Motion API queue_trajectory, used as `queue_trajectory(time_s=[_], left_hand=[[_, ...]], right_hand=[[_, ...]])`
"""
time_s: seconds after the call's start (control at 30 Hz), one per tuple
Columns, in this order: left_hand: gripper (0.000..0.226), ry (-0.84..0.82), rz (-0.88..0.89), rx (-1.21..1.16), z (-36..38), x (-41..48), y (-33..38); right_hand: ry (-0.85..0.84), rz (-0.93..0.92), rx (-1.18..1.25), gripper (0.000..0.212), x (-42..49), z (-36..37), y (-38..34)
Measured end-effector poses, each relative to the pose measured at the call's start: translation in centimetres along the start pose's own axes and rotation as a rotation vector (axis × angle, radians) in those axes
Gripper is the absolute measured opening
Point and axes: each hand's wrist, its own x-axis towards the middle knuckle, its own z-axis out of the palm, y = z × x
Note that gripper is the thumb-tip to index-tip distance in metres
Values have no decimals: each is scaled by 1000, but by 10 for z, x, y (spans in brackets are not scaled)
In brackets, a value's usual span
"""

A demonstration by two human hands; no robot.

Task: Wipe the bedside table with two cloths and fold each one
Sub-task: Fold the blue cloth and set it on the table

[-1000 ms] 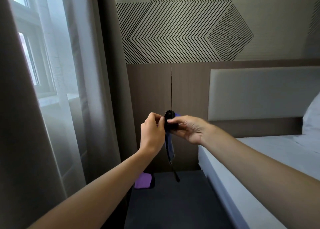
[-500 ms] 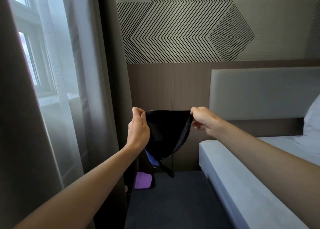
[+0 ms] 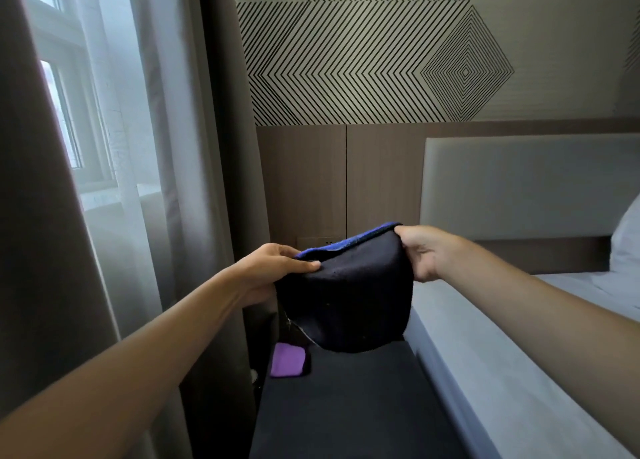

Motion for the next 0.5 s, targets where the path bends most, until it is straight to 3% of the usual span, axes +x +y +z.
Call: queue_trajectory(time_s=[0.13,0.27,0.4,0.5], left_hand=[[27,134,157,30,4,5,-3],[15,215,195,180,3,9,-2],[46,-5,-121,-33,-12,3,7],[67,-91,-127,-139,-25,0,9]], right_hand=[[72,0,-182,45,6,4,16],[26,84,-224,40,6,1,19],[-174,295,-114,44,5,-14,16],[-254,286,-30,28,3,-27,11]])
